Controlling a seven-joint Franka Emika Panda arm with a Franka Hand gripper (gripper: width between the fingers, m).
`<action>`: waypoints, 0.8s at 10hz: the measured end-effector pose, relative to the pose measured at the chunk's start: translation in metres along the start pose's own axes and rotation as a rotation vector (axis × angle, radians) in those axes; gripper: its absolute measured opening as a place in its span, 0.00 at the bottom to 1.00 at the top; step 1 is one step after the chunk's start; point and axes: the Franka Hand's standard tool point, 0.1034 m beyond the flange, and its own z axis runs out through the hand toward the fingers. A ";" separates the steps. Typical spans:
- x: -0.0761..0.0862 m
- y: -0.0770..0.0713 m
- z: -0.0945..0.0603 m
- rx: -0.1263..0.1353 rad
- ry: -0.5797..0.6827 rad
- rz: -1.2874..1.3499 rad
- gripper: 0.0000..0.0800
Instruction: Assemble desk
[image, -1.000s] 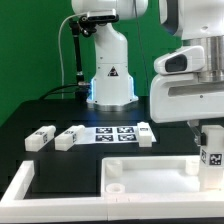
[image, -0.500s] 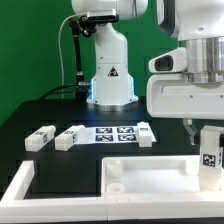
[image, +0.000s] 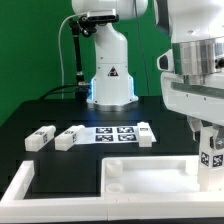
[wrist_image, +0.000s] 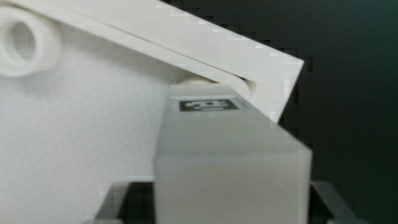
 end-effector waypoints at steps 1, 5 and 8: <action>-0.001 0.000 0.000 0.000 0.000 0.057 0.37; 0.000 0.000 0.000 0.000 0.001 0.040 0.37; -0.008 -0.003 -0.002 -0.011 0.028 -0.501 0.72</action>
Offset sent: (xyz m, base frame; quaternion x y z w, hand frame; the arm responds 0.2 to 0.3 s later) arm 0.0000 0.0000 0.0000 0.0000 0.0000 -0.0650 0.9979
